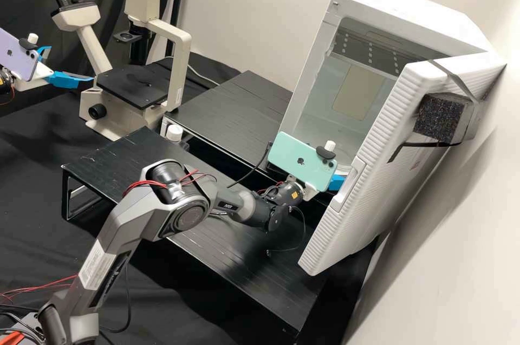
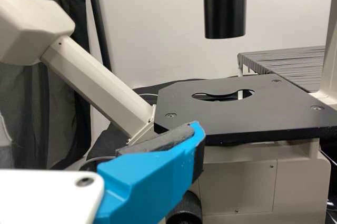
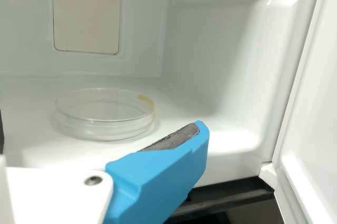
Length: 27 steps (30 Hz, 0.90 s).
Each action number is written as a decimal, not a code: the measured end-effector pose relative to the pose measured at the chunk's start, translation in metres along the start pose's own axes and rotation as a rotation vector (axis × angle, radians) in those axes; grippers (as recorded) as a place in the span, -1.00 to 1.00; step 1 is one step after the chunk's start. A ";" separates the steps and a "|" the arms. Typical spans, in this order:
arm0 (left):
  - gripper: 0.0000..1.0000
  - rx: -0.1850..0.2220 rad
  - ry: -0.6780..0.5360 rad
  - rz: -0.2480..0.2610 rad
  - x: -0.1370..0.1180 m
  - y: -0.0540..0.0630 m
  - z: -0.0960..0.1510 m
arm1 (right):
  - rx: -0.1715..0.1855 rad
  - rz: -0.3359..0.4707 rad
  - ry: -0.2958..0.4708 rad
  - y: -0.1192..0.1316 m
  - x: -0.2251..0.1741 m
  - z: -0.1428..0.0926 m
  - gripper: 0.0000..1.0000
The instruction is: Take the petri dish out of the incubator
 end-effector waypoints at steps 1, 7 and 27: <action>1.00 0.000 0.000 0.000 0.000 0.000 0.000 | 0.000 0.001 -0.001 0.000 0.002 0.001 1.00; 1.00 0.000 0.000 0.000 0.000 0.000 0.000 | 0.003 -0.003 -0.011 0.002 0.010 0.003 1.00; 1.00 0.000 0.000 0.000 0.000 0.000 0.000 | 0.049 -0.087 0.005 0.002 0.023 -0.002 1.00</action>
